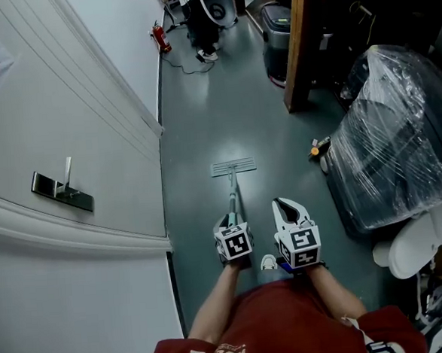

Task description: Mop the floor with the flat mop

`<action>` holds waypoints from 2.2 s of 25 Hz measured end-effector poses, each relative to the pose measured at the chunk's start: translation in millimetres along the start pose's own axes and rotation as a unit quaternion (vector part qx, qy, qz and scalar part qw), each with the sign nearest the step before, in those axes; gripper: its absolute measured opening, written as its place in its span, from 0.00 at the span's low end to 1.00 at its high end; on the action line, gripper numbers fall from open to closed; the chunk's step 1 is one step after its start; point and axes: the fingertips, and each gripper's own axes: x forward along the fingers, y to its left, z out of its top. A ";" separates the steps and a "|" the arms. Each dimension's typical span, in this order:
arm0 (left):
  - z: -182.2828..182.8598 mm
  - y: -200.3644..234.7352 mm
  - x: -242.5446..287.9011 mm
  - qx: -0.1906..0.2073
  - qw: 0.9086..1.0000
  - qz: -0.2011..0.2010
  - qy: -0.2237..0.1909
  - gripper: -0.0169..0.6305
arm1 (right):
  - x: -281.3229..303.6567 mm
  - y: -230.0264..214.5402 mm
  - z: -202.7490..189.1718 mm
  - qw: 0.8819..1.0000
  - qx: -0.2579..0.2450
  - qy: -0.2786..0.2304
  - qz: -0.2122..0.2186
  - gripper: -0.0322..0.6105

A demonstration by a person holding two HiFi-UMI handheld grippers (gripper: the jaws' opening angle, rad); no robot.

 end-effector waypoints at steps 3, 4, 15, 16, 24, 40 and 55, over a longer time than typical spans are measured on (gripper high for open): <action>14.5 -5.5 13.8 -0.008 1.000 0.004 -0.002 0.23 | 15.0 -16.6 8.8 1.000 -0.003 -0.003 0.004 0.08; 18.7 -7.2 18.0 -0.009 1.000 0.005 -0.003 0.23 | 20.0 -20.7 11.0 1.000 -0.004 -0.004 0.006 0.08; 60.8 -2.4 67.0 -0.005 1.000 0.004 -0.011 0.23 | 78.5 -44.1 22.5 1.000 -0.002 -0.001 -0.001 0.08; 66.0 0.4 72.1 -0.006 1.000 0.003 -0.012 0.23 | 85.0 -46.0 23.9 1.000 -0.001 0.001 -0.003 0.08; 112.4 25.8 111.7 -0.010 1.000 -0.007 -0.016 0.23 | 149.0 -45.4 41.9 1.000 -0.009 0.012 -0.005 0.08; 224.0 94.3 188.3 -0.001 0.999 -0.038 -0.008 0.23 | 284.6 -29.7 112.5 0.999 -0.020 0.012 -0.025 0.08; 308.2 73.6 285.0 0.052 0.998 -0.042 -0.013 0.23 | 388.9 -107.6 149.4 0.999 0.003 0.008 -0.049 0.08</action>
